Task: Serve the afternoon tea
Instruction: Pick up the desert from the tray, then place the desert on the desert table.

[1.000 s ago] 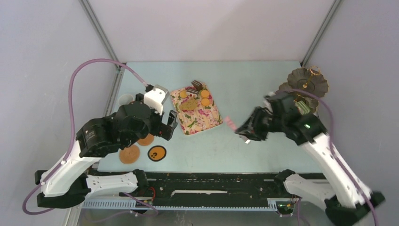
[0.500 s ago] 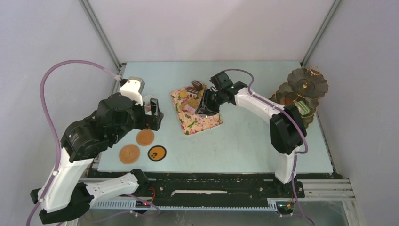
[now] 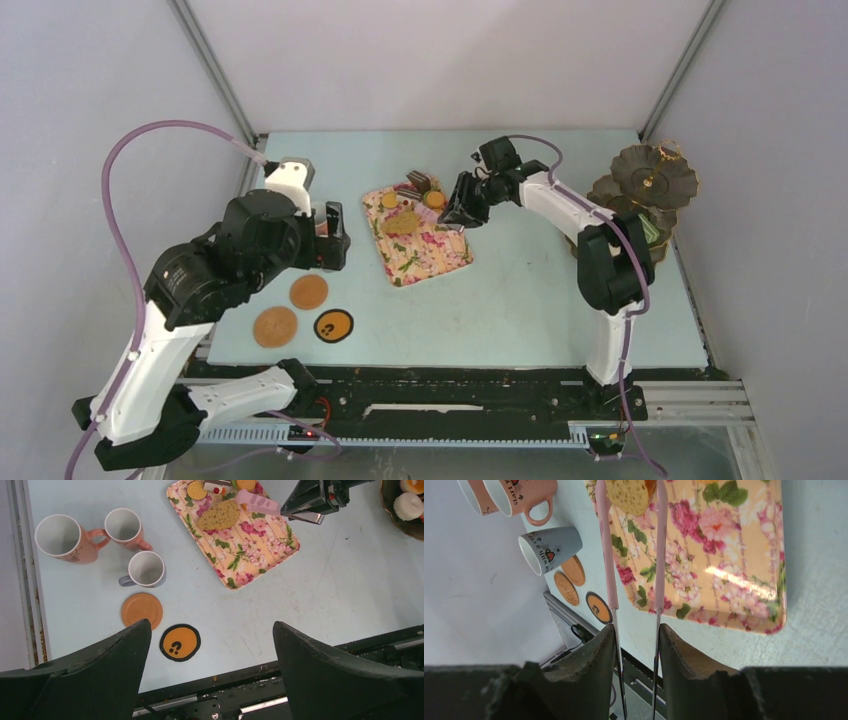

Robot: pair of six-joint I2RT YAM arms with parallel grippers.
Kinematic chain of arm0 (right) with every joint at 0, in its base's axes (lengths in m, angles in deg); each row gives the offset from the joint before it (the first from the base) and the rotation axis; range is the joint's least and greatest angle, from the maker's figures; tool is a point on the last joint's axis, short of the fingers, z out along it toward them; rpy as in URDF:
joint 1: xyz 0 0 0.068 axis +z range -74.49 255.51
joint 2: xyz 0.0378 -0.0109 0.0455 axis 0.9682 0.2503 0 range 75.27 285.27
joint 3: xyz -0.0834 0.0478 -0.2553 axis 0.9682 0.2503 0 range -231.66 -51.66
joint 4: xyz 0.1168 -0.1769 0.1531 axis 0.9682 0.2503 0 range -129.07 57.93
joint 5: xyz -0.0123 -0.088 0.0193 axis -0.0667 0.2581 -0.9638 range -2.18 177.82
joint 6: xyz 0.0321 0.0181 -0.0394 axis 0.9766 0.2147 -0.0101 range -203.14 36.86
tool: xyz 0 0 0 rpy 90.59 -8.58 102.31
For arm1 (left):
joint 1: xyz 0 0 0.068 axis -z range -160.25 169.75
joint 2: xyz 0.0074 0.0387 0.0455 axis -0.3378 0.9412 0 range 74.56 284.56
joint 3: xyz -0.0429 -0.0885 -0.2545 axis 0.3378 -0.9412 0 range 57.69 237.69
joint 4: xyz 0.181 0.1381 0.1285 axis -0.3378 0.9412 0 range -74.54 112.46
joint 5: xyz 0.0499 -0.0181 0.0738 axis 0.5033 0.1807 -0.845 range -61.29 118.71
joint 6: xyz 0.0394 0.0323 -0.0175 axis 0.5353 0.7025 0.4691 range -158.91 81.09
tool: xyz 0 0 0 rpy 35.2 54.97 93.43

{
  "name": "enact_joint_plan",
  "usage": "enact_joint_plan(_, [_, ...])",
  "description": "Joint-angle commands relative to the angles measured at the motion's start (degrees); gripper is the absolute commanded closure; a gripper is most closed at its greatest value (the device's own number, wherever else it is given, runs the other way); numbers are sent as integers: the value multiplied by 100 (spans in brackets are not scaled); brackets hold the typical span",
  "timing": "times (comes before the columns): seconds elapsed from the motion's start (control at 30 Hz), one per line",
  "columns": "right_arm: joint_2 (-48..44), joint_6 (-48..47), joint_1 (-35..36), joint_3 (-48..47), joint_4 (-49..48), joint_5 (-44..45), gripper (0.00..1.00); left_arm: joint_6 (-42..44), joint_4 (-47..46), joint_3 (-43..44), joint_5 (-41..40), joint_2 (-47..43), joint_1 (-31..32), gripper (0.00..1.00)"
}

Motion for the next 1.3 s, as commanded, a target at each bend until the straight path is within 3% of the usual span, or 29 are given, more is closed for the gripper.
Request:
enact_joint_plan(0.0, [467,-385,-22,-528,18,-429,62,-44,-128,2,139,6,-149,2])
enact_joint_plan(0.33, [860,-340,129,-736,-31,-416,66,101,-196,-120,335,-32,-368,2])
enact_joint_plan(0.4, [871,-292,134,-756,-42,-377,73,121,-215,-136,350,-44,-382,2])
enact_joint_plan(0.57, [517,-67,70,-629,53,-325,100,131,-239,-153,415,-116,-376,2])
enact_joint_plan(0.73, [-797,293,-78,76,237,-236,100,74,-405,-387,654,-352,-376,0])
enact_joint_plan(0.93, [-3633,723,-487,1542,1485,416,100,56,-615,-639,908,-597,-332,2])
enact_joint_plan(1.1, [-5484,808,-1795,2153,2814,857,100,159,-656,-608,778,-615,76,2])
enact_joint_plan(1.27, [-6615,858,-3474,2520,3375,565,100,351,-606,-429,403,-544,587,1])
